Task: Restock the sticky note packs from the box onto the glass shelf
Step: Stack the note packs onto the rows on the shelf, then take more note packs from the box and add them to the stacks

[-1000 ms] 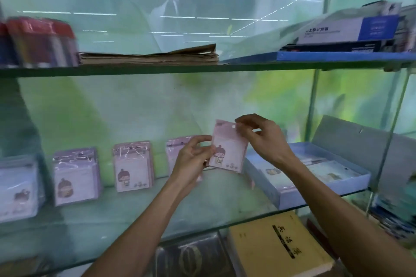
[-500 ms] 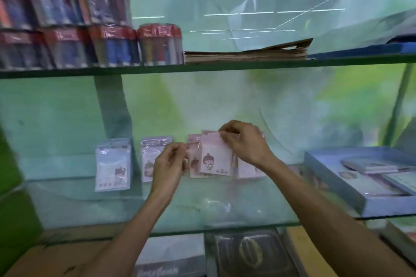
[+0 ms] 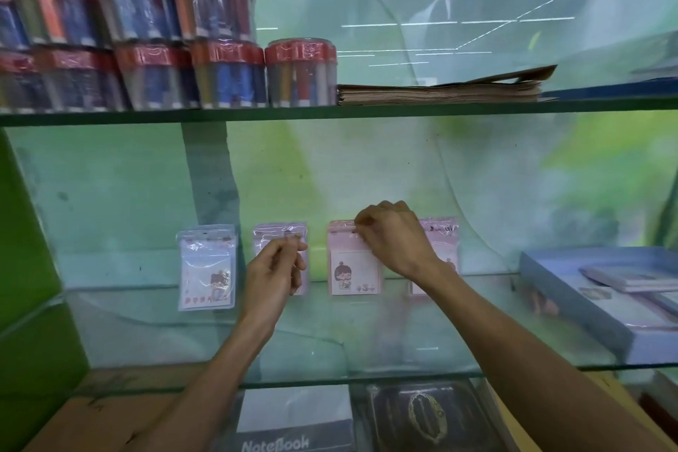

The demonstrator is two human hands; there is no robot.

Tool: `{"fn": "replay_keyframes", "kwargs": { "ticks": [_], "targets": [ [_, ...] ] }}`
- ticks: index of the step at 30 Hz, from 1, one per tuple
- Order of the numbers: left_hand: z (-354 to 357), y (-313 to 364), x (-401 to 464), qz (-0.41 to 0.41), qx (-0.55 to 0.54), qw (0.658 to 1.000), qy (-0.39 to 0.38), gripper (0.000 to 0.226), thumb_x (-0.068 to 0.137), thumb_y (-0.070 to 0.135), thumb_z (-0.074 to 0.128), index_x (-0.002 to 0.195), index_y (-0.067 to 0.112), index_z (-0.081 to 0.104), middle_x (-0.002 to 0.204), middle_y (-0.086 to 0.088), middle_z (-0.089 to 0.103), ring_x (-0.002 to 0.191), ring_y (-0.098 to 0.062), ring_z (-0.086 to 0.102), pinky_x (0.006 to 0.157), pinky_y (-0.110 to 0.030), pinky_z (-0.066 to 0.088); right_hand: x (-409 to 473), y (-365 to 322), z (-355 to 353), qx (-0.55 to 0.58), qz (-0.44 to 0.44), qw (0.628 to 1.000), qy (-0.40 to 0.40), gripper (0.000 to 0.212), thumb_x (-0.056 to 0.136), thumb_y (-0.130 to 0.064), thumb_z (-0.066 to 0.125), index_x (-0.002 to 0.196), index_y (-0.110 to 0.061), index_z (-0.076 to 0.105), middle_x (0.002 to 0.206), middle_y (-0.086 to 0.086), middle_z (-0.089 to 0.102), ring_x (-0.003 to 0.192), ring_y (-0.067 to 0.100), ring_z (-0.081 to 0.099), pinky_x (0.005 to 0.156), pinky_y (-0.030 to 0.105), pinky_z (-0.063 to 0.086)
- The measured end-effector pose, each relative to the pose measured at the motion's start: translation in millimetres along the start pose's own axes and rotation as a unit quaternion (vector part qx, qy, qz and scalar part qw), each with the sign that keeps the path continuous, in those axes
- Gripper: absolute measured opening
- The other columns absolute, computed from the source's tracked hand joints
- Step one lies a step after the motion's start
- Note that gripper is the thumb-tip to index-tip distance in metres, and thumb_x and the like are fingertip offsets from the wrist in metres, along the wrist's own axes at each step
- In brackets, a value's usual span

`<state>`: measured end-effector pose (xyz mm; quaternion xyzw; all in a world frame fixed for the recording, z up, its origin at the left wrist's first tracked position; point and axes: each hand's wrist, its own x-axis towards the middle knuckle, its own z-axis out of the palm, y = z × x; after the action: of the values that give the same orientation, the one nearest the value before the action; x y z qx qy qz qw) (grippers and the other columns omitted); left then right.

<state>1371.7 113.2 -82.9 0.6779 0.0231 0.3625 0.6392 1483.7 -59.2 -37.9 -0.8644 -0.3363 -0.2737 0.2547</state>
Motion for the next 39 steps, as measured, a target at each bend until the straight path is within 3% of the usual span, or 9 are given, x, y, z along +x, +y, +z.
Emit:
{"fn": "replay_keyframes", "kwargs": {
  "ticks": [4,8,13,19,23,26,28,33,39],
  "targets": [
    [17.0,-1.1,-2.6,0.021,0.032,0.998,-0.04,0.021,0.1,0.018,0.05,0.089,0.011,0.067,0.067,-0.004,0.058,0.053,-0.014,0.048,0.047,-0.022,0.04,-9.2,13.6,-16.5,-0.049,-0.026,0.998,0.037,0.02,0.093,-0.025,0.056,0.106,-0.02,0.07,0.104,0.003,0.068,0.099,0.029,0.054,0.087,0.04,0.044],
    [57.0,-8.3,-6.1,0.039,0.036,0.993,-0.103,0.02,0.1,0.018,0.052,0.086,0.018,0.066,0.064,0.0,0.06,0.056,-0.014,0.053,0.05,-0.021,0.043,-30.0,50.5,-46.5,-0.121,-0.036,0.988,0.087,0.014,0.088,-0.022,0.061,0.096,-0.018,0.072,0.094,0.005,0.071,0.088,0.033,0.06,0.074,0.04,0.049],
    [135.3,-10.0,-21.5,0.065,0.062,0.974,-0.21,0.014,0.097,0.023,0.056,0.088,0.021,0.067,0.067,0.002,0.066,0.057,-0.013,0.058,0.054,-0.021,0.045,-70.3,123.3,-102.0,-0.148,0.049,0.986,0.065,0.018,0.087,-0.02,0.059,0.1,-0.018,0.071,0.098,0.008,0.071,0.089,0.036,0.06,0.075,0.043,0.05],
    [234.3,-7.0,-44.4,0.1,0.101,0.946,-0.293,0.01,0.095,0.021,0.059,0.089,0.025,0.066,0.07,0.008,0.067,0.062,-0.006,0.06,0.057,-0.016,0.045,-118.6,207.1,-165.0,-0.197,0.181,0.962,-0.056,0.053,0.081,-0.003,0.048,0.129,-0.022,0.058,0.135,0.008,0.056,0.123,0.033,0.048,0.096,0.043,0.044],
    [283.1,-10.4,-56.8,0.157,0.147,0.917,-0.336,0.009,0.094,0.018,0.06,0.094,0.025,0.066,0.083,0.013,0.067,0.074,-0.003,0.061,0.068,-0.017,0.046,-138.5,249.4,-189.6,-0.215,0.23,0.931,-0.183,0.063,0.085,-0.014,0.053,0.145,-0.024,0.039,0.151,0.005,0.04,0.137,0.028,0.037,0.107,0.041,0.037],
    [306.0,-17.6,-59.6,0.209,0.207,0.89,-0.349,0.008,0.094,0.028,0.057,0.097,0.034,0.061,0.093,0.016,0.062,0.081,-0.004,0.058,0.074,-0.025,0.048,-145.8,269.4,-194.7,-0.226,0.268,0.897,-0.27,0.071,0.086,-0.024,0.055,0.15,-0.027,0.025,0.156,0.005,0.032,0.14,0.027,0.035,0.107,0.042,0.039],
    [314.8,-18.6,-61.3,0.23,0.24,0.878,-0.344,0.009,0.096,0.032,0.053,0.1,0.035,0.06,0.096,0.019,0.059,0.082,-0.002,0.056,0.074,-0.026,0.047,-149.1,275.3,-196.0,-0.223,0.274,0.888,-0.296,0.066,0.089,-0.023,0.048,0.151,-0.028,0.024,0.153,0.007,0.037,0.135,0.03,0.041,0.101,0.04,0.043],
    [325.5,-14.6,-59.8,0.219,0.24,0.887,-0.327,0.008,0.096,0.032,0.053,0.099,0.035,0.06,0.095,0.019,0.06,0.079,-0.003,0.057,0.071,-0.025,0.045,-154.9,274.3,-201.3,-0.268,0.183,0.922,-0.213,0.034,0.094,-0.025,0.047,0.125,-0.034,0.059,0.13,-0.002,0.062,0.114,0.025,0.058,0.087,0.036,0.048],
    [333.0,-9.6,-48.9,0.192,0.199,0.902,-0.333,0.017,0.09,0.028,0.062,0.106,0.034,0.059,0.104,0.015,0.059,0.083,-0.008,0.057,0.073,-0.03,0.05,-148.0,270.8,-209.2,-0.231,0.112,0.964,-0.075,0.025,0.096,-0.039,0.05,0.112,-0.033,0.069,0.115,-0.007,0.071,0.105,0.024,0.064,0.082,0.037,0.051]
  ]
}}
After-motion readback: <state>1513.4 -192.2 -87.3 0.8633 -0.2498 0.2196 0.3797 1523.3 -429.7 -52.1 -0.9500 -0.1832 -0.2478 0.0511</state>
